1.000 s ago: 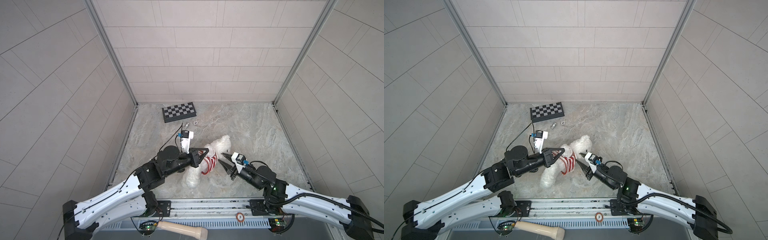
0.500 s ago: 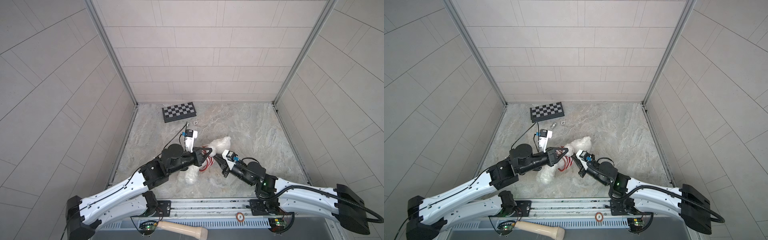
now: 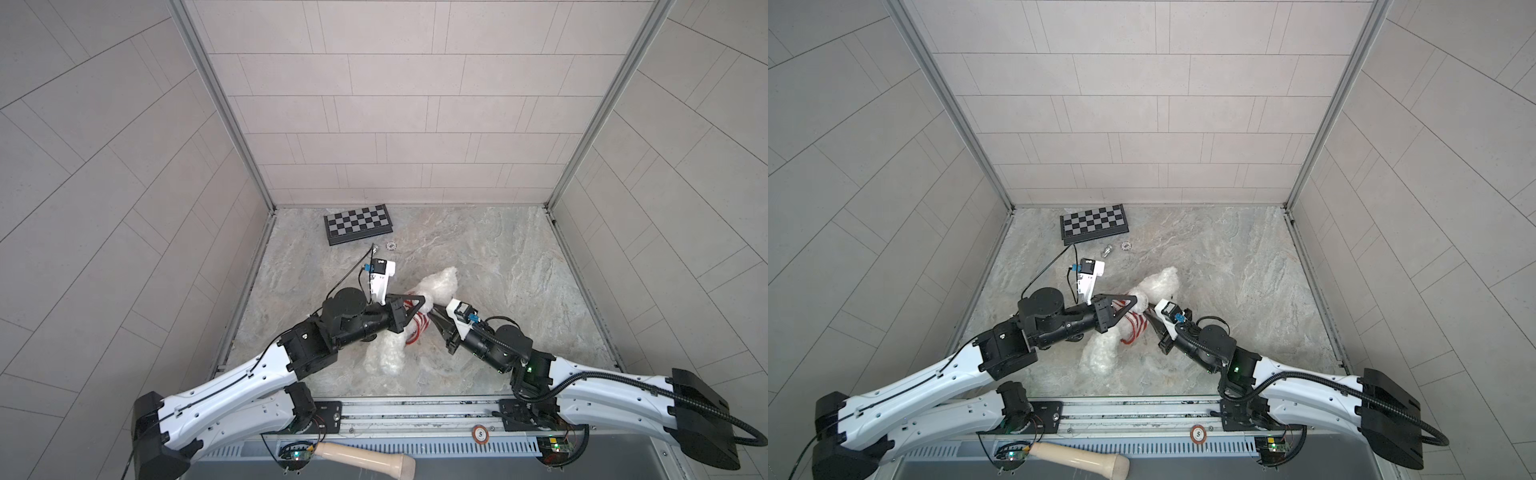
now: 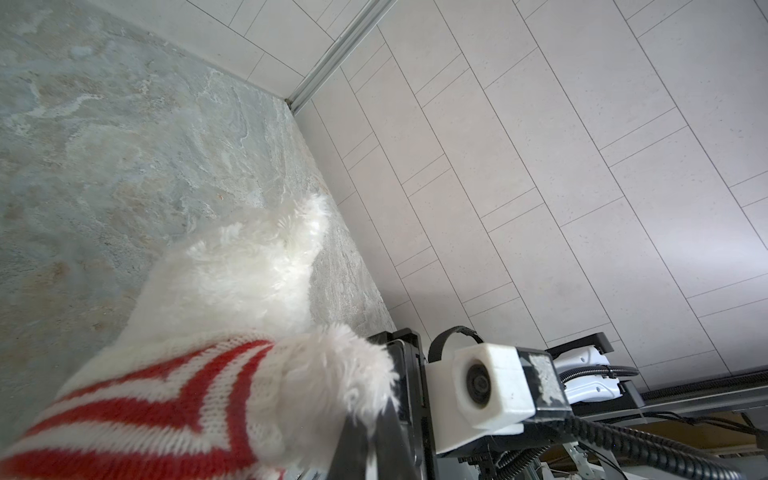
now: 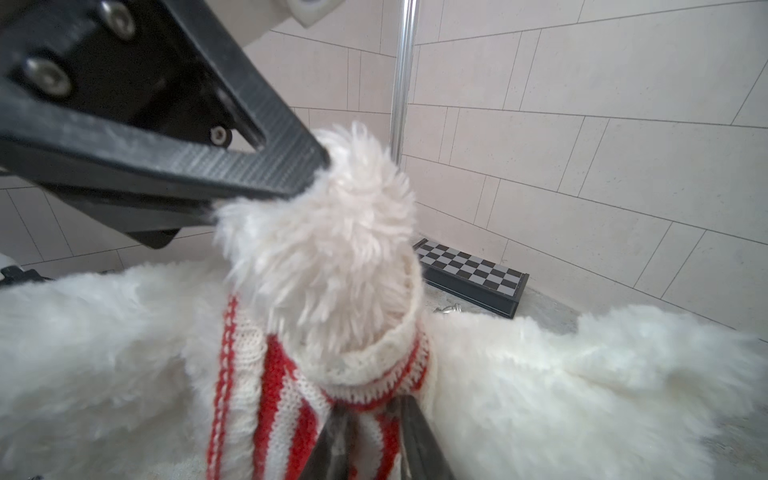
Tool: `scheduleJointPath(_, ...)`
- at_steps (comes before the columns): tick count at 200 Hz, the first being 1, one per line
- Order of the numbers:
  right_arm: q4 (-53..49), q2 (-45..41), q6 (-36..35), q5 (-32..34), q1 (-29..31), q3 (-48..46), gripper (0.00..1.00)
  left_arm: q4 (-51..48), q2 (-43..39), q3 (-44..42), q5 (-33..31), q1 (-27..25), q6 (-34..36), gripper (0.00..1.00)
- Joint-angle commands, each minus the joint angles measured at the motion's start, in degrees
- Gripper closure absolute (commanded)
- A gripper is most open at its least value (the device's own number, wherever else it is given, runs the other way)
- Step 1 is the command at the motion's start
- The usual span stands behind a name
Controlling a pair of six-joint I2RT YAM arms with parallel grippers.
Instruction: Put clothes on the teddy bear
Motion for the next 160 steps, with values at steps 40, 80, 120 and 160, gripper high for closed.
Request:
scheduleJointPath(40, -18.67, -23.94, 3.84, 5.78, -0.11, -4.35, 0.58, 7.36, 4.09, 2.21, -1.84, -0.52, -1.08, 1.00)
scheduleJointPath(80, -34.68, -38.72, 4.55, 15.28, -0.19, -4.84, 0.55, 11.08, 12.71, 4.49, -1.76, -3.61, -3.92, 1.00)
scheduleJointPath(120, -38.24, -43.18, 3.67, 19.59, -0.37, -3.50, 0.51, 4.57, 15.21, 6.67, -6.87, -3.74, -2.24, 1.00)
scheduleJointPath(160, -37.26, -35.56, 3.11, 18.85, -0.52, -0.54, 0.51, -0.02, 17.13, 2.31, -4.77, 5.89, 0.25, 1.00)
